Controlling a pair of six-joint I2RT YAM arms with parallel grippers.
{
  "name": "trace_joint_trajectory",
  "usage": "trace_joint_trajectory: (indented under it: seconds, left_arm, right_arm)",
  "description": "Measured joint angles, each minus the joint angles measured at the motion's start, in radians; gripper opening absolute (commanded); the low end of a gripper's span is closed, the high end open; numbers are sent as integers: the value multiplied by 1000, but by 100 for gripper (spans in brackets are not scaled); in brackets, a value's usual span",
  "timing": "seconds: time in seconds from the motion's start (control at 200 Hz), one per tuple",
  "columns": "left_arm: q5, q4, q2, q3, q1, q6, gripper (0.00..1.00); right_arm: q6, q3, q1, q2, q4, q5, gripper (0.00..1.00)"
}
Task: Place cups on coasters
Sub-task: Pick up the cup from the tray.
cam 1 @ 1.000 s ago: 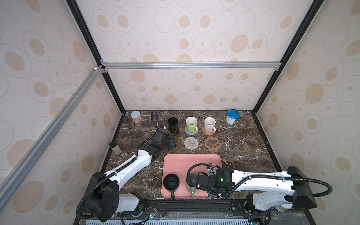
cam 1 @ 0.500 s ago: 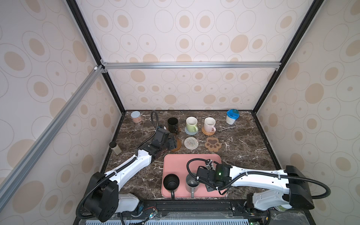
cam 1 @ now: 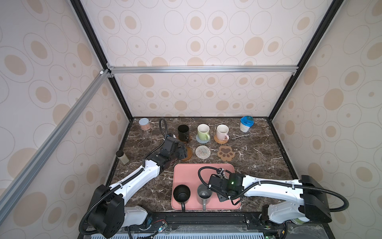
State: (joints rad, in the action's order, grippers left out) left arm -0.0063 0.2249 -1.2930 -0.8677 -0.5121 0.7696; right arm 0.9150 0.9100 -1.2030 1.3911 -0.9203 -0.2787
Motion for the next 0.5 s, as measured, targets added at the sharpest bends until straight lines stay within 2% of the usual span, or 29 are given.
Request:
trace_joint_trajectory:
  seconds: [0.5]
  left_arm:
    - [-3, 0, 3, 2, 0, 0, 70]
  right_arm:
    - [-81, -1, 15, -4, 32, -12, 12]
